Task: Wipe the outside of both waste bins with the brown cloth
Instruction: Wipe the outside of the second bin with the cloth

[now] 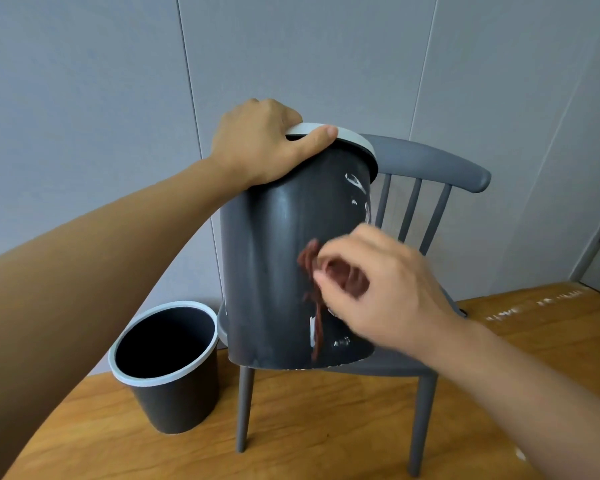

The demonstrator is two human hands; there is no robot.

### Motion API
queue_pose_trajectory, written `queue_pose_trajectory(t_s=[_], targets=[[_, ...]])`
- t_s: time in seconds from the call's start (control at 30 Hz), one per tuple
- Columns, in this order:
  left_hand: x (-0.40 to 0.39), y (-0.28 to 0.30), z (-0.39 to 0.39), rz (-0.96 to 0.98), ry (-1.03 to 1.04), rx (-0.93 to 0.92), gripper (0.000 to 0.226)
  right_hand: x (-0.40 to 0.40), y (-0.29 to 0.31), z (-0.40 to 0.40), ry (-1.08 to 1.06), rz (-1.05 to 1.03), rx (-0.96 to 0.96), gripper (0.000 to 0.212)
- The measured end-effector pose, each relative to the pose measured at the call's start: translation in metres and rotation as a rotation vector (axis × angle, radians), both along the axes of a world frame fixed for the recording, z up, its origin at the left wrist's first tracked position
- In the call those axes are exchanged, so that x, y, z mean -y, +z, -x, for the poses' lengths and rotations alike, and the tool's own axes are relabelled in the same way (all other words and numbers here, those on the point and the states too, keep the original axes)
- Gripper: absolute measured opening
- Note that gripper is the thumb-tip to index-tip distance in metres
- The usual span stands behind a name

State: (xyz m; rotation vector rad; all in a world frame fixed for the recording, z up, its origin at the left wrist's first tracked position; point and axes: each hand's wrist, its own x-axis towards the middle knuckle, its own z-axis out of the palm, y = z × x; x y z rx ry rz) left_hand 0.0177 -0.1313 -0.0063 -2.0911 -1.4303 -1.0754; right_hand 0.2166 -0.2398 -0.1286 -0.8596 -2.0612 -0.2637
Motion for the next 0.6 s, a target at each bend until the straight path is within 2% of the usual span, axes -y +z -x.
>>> queue_pose_trajectory(t_s=[0.07,0.13,0.23,0.33,0.5,0.6], targets=[[0.001,0.000,-0.001,-0.009,0.007,-0.007,0.073,-0.010,0.011,0.006,-0.105,-0.037,-0.094,0.024],[0.000,0.000,0.000,-0.005,0.005,-0.003,0.072,-0.007,0.005,0.013,-0.156,-0.080,-0.091,0.030],[-0.001,-0.001,0.003,0.000,0.007,0.003,0.072,0.014,-0.017,0.015,-0.062,-0.065,-0.021,0.040],[0.002,-0.002,0.004,-0.012,0.007,0.001,0.072,0.022,-0.025,0.012,-0.018,-0.070,0.042,0.031],[0.004,-0.001,0.002,-0.014,0.011,-0.005,0.073,-0.008,0.006,0.012,-0.148,-0.093,-0.113,0.022],[0.003,-0.002,0.003,-0.009,0.011,0.004,0.073,0.000,-0.010,0.017,-0.153,-0.163,-0.038,0.021]])
